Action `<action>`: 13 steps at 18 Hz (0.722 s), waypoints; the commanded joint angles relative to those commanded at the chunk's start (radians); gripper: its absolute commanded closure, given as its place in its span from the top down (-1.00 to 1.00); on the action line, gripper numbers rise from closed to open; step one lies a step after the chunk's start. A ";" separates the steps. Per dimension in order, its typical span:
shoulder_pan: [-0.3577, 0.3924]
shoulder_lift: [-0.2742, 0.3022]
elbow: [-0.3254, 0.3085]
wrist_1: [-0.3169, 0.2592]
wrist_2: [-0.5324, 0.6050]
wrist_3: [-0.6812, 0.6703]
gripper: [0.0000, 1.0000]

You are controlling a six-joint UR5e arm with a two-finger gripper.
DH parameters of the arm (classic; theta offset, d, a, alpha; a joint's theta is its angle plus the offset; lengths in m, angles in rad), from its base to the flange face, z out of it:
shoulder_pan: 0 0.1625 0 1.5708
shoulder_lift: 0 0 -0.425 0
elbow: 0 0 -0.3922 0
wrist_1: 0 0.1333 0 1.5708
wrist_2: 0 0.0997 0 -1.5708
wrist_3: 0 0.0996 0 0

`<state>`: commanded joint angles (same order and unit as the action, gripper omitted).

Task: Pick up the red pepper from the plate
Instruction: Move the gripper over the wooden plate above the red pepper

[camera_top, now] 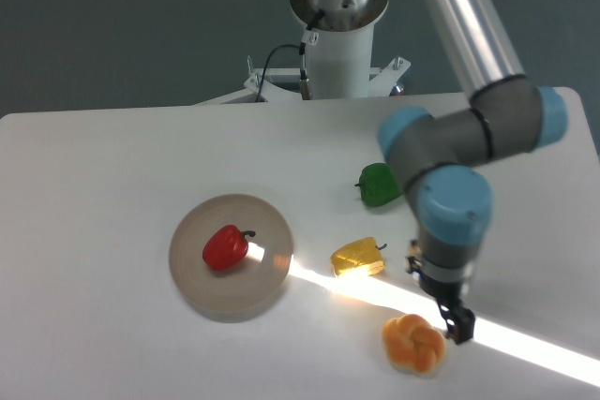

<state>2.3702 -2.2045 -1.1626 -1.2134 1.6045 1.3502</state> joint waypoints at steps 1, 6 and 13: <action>-0.020 0.006 -0.014 0.000 0.002 -0.028 1.00; -0.109 0.086 -0.146 0.009 0.002 -0.176 1.00; -0.226 0.161 -0.293 0.066 0.008 -0.373 1.00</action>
<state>2.1446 -2.0433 -1.4556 -1.1475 1.6122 0.9773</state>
